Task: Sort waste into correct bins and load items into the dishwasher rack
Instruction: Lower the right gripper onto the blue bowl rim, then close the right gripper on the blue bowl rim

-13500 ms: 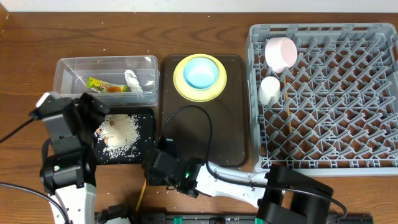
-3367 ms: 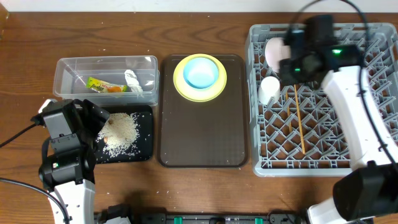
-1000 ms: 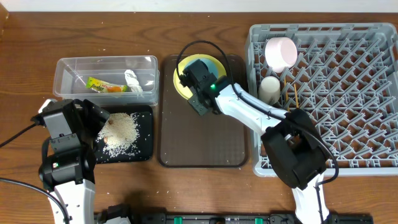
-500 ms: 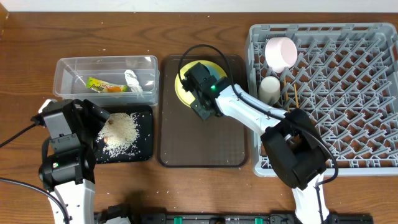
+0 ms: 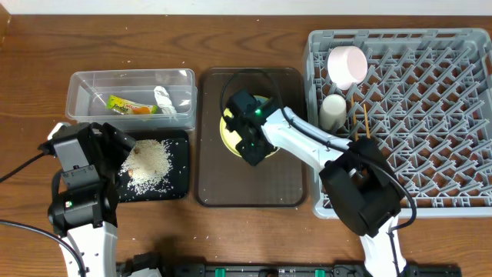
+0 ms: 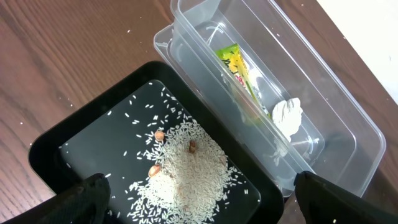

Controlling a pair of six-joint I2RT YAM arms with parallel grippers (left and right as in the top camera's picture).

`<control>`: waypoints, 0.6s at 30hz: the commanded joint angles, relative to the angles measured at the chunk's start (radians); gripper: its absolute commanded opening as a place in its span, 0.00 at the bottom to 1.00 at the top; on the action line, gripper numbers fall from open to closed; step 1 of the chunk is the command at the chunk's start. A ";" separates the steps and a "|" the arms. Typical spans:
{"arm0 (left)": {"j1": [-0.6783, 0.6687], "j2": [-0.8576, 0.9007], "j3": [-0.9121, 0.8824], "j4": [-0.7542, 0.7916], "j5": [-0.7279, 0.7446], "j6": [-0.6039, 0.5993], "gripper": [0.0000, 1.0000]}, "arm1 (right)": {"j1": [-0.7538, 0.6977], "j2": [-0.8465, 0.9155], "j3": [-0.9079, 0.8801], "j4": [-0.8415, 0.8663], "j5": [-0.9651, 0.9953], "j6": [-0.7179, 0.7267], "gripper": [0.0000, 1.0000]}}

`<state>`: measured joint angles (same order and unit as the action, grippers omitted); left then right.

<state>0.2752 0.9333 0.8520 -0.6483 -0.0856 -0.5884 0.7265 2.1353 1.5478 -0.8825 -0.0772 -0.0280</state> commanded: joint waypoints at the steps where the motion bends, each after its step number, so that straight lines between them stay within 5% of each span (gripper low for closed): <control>1: 0.006 0.000 0.018 -0.002 -0.013 -0.008 0.98 | 0.007 -0.061 0.046 -0.013 -0.038 0.017 0.11; 9: 0.006 0.000 0.018 -0.002 -0.012 -0.008 0.98 | 0.007 -0.222 0.074 -0.010 -0.033 0.012 0.10; 18: 0.006 0.000 0.018 -0.002 -0.013 -0.008 0.98 | 0.006 -0.251 0.073 0.023 -0.021 -0.059 0.36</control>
<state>0.2752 0.9333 0.8520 -0.6479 -0.0856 -0.5884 0.7277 1.8648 1.6173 -0.8635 -0.1013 -0.0578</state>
